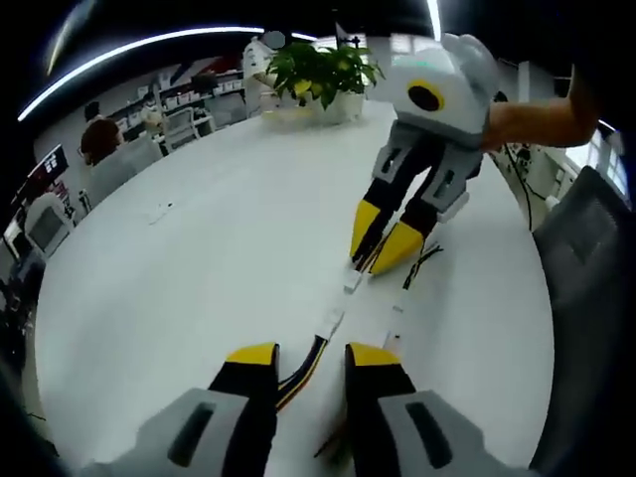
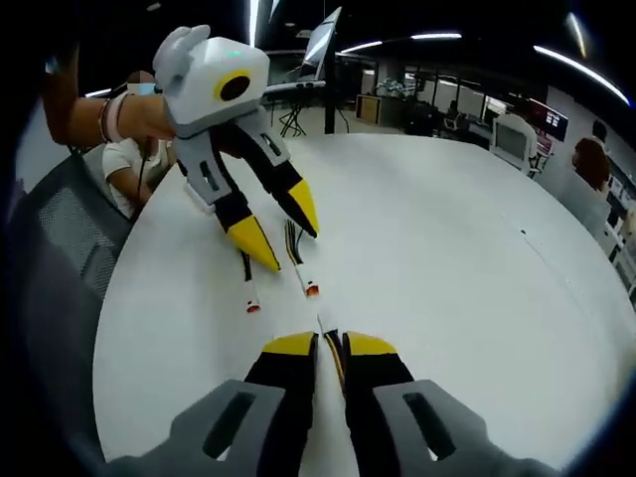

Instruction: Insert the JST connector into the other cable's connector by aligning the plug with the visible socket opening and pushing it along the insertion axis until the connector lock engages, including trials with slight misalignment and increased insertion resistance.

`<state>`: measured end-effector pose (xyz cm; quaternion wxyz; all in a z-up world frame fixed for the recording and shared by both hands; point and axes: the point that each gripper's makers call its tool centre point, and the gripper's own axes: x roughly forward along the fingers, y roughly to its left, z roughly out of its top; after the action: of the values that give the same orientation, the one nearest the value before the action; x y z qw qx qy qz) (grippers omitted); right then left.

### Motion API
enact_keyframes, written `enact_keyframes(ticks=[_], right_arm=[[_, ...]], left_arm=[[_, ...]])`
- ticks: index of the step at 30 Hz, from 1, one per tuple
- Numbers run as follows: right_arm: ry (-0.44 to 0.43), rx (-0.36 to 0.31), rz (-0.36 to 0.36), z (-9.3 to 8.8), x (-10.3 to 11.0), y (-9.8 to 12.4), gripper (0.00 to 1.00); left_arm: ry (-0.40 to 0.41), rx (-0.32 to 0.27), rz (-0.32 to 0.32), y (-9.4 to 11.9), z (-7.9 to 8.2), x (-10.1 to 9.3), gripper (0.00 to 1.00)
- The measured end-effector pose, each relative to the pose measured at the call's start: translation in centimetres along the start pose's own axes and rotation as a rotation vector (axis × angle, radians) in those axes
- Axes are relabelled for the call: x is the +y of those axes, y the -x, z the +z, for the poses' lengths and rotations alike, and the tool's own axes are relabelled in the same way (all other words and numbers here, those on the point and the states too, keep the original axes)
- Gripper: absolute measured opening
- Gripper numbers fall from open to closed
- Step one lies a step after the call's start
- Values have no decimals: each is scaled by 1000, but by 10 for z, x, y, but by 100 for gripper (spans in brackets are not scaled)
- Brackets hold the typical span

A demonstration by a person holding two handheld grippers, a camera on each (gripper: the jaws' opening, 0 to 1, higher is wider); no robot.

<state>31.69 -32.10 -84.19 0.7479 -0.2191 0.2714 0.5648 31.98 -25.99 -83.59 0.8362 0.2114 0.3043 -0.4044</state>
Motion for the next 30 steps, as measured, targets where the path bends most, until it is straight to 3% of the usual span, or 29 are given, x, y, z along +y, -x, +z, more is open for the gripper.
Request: enact_keyframes(ticks=[10,17,30], right_arm=[[11,1,10,1,0,-4,6],[19,6,18,1,1,-8,6],[8,2,27,0,-1,-9,5]], left_arm=[[-4,-26,-27,-6,6,-2,15],[-27,-3,-44,-11,2,-4,13],[-25,-14,-78,-13,3,-8,9]])
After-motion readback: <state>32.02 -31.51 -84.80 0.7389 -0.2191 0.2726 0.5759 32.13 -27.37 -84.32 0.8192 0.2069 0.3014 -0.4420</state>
